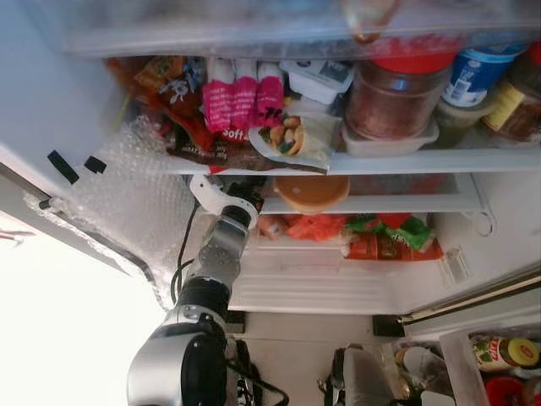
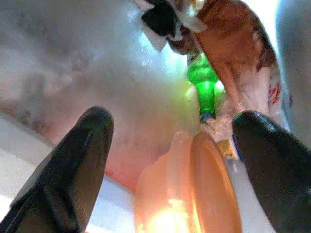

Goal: Restocking fridge

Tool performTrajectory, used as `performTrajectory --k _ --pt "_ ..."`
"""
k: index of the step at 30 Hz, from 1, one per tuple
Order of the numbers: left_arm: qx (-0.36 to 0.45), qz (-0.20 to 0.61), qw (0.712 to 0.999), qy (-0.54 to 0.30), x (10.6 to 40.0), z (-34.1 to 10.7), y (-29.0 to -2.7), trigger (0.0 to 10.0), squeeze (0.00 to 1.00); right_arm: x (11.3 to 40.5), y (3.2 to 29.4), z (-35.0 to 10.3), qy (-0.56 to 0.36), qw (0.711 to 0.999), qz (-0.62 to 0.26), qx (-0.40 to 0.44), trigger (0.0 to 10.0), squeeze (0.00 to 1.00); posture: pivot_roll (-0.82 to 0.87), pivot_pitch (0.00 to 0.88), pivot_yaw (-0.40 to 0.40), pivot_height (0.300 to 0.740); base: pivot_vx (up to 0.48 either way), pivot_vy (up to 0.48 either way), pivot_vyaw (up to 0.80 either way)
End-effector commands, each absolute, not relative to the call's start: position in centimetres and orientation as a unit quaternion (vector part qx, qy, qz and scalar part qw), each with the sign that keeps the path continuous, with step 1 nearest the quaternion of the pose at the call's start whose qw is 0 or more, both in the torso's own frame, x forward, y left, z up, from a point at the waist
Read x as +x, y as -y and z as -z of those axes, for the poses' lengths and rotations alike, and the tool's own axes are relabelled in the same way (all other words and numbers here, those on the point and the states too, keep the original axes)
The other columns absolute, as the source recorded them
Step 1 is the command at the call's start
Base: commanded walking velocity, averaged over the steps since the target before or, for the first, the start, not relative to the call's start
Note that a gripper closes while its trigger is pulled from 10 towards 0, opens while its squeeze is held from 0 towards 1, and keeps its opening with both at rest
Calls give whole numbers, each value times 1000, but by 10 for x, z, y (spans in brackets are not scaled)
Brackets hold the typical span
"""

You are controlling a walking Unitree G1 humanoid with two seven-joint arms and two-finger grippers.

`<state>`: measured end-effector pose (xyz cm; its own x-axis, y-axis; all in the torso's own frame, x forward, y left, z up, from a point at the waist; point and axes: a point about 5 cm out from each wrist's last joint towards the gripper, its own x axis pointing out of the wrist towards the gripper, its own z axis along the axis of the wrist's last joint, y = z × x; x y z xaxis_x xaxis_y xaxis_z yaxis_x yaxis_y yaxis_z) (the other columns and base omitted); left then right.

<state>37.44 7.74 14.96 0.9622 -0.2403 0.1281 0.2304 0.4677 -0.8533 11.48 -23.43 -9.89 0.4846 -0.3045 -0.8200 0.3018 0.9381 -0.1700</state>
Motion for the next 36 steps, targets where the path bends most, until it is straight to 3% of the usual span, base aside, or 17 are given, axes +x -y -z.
performTrajectory --k 1,17,36 --pt "-525 166 835 -14 358 -148 -41 10000 0 104 228 104 -494 852 172 5 10000 0 -106 232 99 650 0 0 0" --pt "-495 204 844 -19 332 -150 -31 10000 0 106 228 103 -494 852 172 5 10000 0 -102 226 102 650 0 0 0" --pt "-389 268 880 -47 290 -154 -38 10000 0 110 227 103 -492 854 172 7 10000 0 -92 217 105 650 0 0 0"
